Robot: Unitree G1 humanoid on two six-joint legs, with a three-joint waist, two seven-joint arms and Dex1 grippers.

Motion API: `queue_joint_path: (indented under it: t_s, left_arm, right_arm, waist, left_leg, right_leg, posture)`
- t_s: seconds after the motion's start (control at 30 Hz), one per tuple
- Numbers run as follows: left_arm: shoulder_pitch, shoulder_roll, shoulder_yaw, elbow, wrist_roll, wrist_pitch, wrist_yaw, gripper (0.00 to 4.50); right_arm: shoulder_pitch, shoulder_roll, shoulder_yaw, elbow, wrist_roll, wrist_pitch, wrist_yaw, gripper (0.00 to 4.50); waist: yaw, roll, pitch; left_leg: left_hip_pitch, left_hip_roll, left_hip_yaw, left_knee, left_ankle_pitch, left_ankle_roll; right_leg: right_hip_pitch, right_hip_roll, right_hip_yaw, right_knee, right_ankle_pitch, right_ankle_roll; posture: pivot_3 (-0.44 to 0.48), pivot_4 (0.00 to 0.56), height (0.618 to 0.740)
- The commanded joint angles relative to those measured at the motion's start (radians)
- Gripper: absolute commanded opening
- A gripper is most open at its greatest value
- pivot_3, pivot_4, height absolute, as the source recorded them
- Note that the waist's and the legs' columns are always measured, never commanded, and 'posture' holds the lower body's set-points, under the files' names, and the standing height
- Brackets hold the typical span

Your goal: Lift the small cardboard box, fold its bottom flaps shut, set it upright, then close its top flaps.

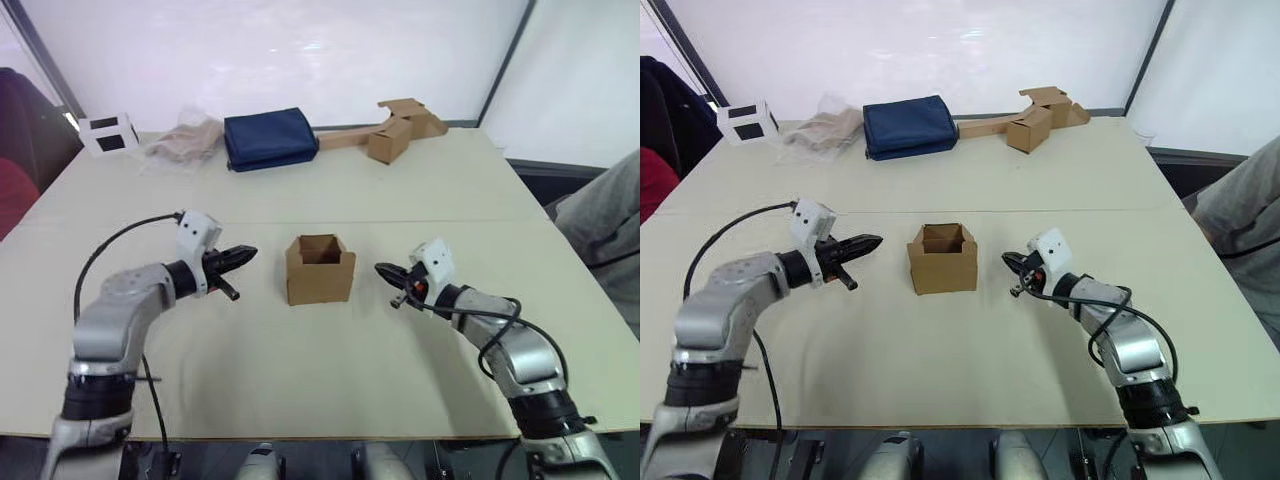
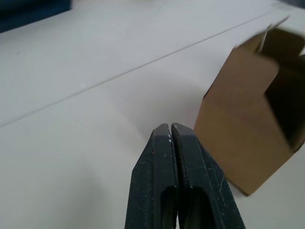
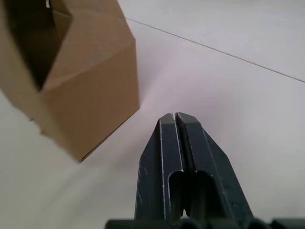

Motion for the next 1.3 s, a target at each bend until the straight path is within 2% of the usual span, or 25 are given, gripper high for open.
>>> queue_joint_path:
  t_s: [0.03, 0.2, 0.43, 0.6, 0.9, 1.3]
  left_arm:
    - [0.021, -0.031, -0.022, -0.067, 0.004, -0.027, 0.074, 0.03]
    - [0.05, -0.05, -0.102, -0.001, 0.052, -0.105, 0.1, 0.03]
    - [0.008, -0.078, -0.177, 0.123, 0.066, -0.18, 0.081, 0.03]
    - [0.005, -0.08, -0.2, 0.115, 0.047, -0.172, 0.059, 0.03]
    - [0.035, -0.052, -0.236, 0.066, 0.037, -0.135, 0.016, 0.03]
    - [0.052, -0.033, -0.263, 0.051, 0.038, -0.127, 0.004, 0.03]
  right_arm:
    - [-0.038, 0.016, 0.017, 0.045, -0.031, -0.043, 0.024, 0.0]
    - [-0.057, 0.033, 0.052, 0.111, -0.068, -0.073, 0.057, 0.0]
    - [-0.071, 0.063, 0.07, 0.16, -0.092, -0.094, 0.085, 0.0]
    - [-0.04, 0.063, 0.067, 0.098, -0.085, -0.068, 0.1, 0.0]
    - [0.121, 0.017, 0.055, -0.125, -0.072, 0.03, 0.11, 0.0]
    - [0.188, 0.031, 0.089, -0.239, -0.077, 0.097, 0.109, 0.0]
  waist:
    - [0.003, 0.0, 0.0]
    - [-0.001, 0.0, 0.0]
    - [-0.001, 0.0, 0.0]
    - [-0.003, 0.0, 0.0]
    - [0.0, 0.0, 0.0]
    - [0.0, 0.0, 0.0]
  left_leg:
    - [-0.001, 0.0, 0.0, 0.0, 0.0, 0.0]
    - [0.0, 0.0, 0.0, 0.0, 0.0, 0.0]
    - [0.0, 0.0, 0.0, 0.0, 0.0, 0.0]
    - [0.0, 0.0, 0.0, -0.001, 0.0, 0.0]
    - [0.001, 0.0, 0.0, -0.001, 0.0, 0.0]
    - [0.001, 0.0, 0.0, -0.001, 0.0, 0.0]
  right_leg:
    - [-0.001, 0.0, 0.0, 0.0, 0.0, 0.0]
    - [-0.001, 0.001, 0.0, 0.001, 0.0, 0.0]
    - [-0.001, 0.001, 0.0, 0.001, 0.0, 0.0]
    - [-0.001, 0.001, 0.0, 0.001, 0.0, 0.0]
    - [0.0, 0.001, 0.0, 0.001, 0.0, 0.0]
    - [0.0, 0.001, 0.0, 0.001, 0.0, 0.0]
  posture:
    - [0.0, 0.15, 0.74]
    - [0.0, 0.15, 0.74]
    - [0.0, 0.15, 0.74]
    - [0.0, 0.15, 0.74]
    - [0.0, 0.15, 0.74]
    - [0.0, 0.15, 0.74]
